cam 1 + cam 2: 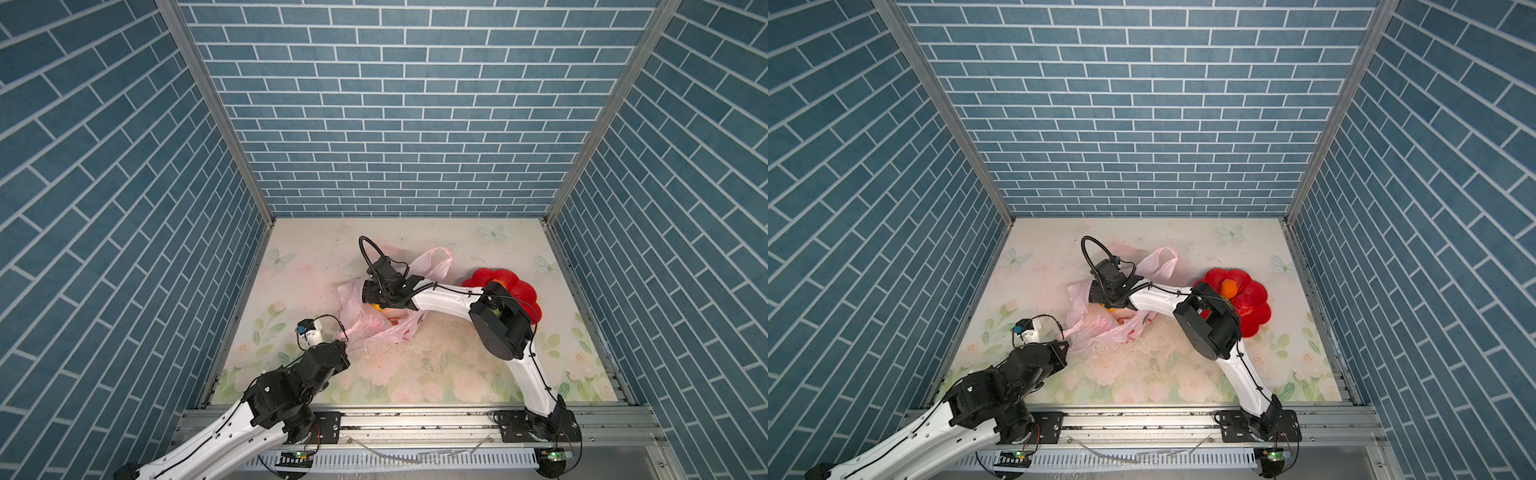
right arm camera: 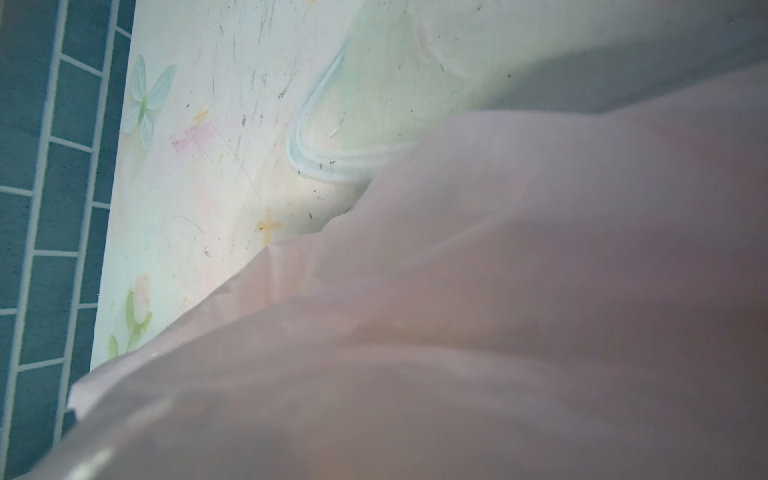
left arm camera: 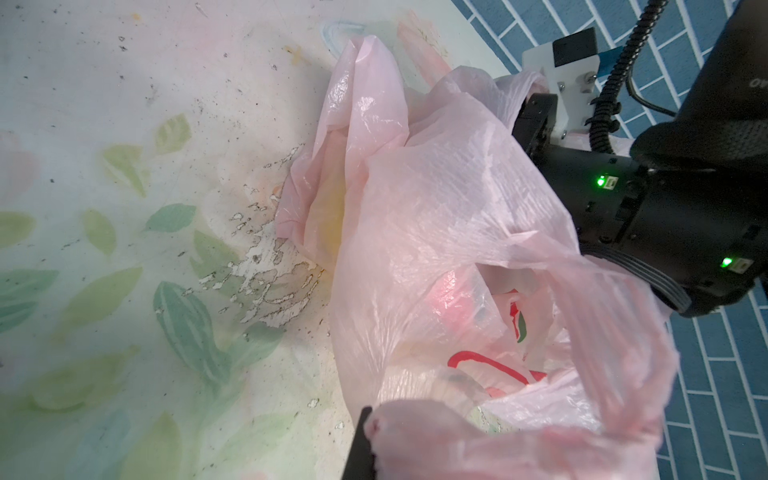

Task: Take the fake fruits out of the plastic bag

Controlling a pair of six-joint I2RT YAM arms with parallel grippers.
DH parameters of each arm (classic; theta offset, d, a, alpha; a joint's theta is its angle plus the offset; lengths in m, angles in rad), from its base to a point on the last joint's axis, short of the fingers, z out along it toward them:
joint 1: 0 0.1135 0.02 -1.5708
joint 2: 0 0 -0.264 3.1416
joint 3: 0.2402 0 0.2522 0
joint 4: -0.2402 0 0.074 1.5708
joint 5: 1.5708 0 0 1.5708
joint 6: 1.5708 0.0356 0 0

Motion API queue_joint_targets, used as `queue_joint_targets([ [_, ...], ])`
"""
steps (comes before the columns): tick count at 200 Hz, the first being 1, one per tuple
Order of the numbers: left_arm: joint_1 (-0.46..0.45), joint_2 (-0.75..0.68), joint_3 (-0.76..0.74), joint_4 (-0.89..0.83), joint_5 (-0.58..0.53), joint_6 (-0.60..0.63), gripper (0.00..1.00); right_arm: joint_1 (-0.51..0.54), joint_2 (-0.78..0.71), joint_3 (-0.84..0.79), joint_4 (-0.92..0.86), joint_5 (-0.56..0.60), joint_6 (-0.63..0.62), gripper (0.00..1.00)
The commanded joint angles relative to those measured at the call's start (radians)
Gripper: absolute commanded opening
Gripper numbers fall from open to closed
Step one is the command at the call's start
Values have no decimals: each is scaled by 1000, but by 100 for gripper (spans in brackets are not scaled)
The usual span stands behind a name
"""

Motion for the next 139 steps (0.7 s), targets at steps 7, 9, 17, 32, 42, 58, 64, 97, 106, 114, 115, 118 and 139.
queue_joint_targets([
  [7, -3, -10, 16, -29, 6, 12, 0, -2, 31, 54, -31, 22, 21, 72],
  [9, -3, -10, 17, -29, 6, 12, 0, -4, 31, 56, -30, 23, 21, 72],
  [17, -4, -11, 17, -30, 8, 12, 0, -6, 33, 59, -30, 26, 22, 72],
  [32, -4, -14, 17, -30, 10, 12, 0, -8, 38, 65, -31, 31, 23, 72],
  [42, -3, -16, 15, -31, 11, 12, 0, -8, 40, 69, -30, 35, 23, 72],
  [58, -4, -19, 14, -32, 13, 11, 0, -11, 44, 76, -32, 43, 27, 72],
  [64, -4, -20, 12, -32, 14, 11, 0, -13, 46, 77, -34, 47, 27, 72],
  [97, -4, -26, 10, -37, 14, 12, 0, -24, 49, 83, -36, 60, 33, 72],
  [106, -4, -25, 11, -37, 15, 9, 0, -27, 49, 84, -35, 62, 34, 72],
  [114, -3, -25, 9, -35, 16, 9, 0, -32, 51, 85, -35, 62, 33, 72],
  [115, -3, -25, 8, -36, 16, 9, 0, -32, 51, 85, -34, 62, 33, 72],
  [118, -3, -25, 8, -36, 16, 9, 0, -33, 50, 84, -33, 62, 33, 72],
  [139, -4, -25, 6, -35, 20, 9, 0, -41, 54, 84, -32, 58, 34, 72],
])
